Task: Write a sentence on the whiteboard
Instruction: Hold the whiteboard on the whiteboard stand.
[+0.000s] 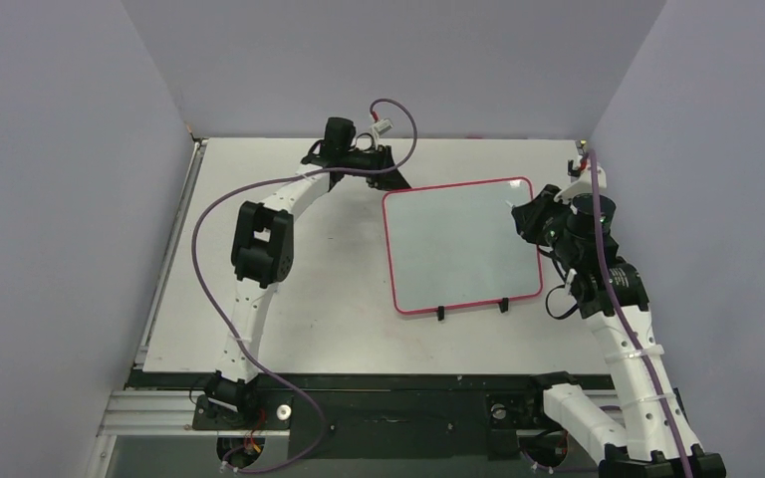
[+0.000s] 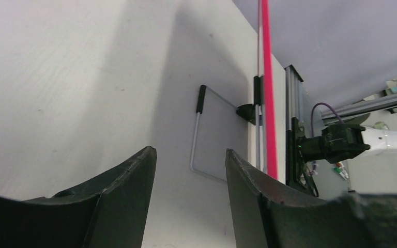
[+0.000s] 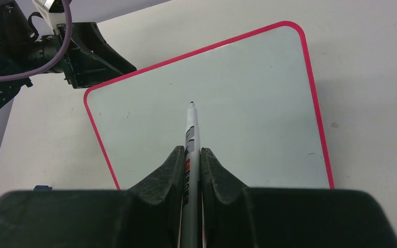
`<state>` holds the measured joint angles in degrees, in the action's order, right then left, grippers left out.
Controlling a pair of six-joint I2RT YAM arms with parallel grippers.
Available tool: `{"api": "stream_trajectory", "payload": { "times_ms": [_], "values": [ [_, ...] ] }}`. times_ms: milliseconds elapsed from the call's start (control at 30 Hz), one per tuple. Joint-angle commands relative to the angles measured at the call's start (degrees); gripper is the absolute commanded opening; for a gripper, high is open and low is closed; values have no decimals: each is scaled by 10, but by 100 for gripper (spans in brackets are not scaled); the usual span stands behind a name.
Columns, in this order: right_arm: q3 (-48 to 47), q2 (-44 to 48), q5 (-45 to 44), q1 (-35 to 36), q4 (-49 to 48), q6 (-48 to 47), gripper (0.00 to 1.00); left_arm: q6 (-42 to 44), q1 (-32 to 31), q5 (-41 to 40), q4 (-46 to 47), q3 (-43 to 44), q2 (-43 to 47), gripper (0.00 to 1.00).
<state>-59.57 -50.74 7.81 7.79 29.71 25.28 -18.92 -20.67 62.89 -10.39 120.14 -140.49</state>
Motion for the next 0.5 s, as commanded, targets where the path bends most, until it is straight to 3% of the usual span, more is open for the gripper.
{"api": "stream_trajectory", "payload": {
  "times_ms": [0, 200, 467],
  "values": [
    [-18, -9, 11, -5, -7, -1, 0, -43, -17, 51, 38, 44, -5, 49],
    [-24, -6, 11, -5, -3, -4, 0, -108, -10, 40, 123, 52, 1, 49],
    [-25, 3, 11, -5, 6, -10, 0, -148, -10, 63, 136, 89, -15, 49]
  ]
}}
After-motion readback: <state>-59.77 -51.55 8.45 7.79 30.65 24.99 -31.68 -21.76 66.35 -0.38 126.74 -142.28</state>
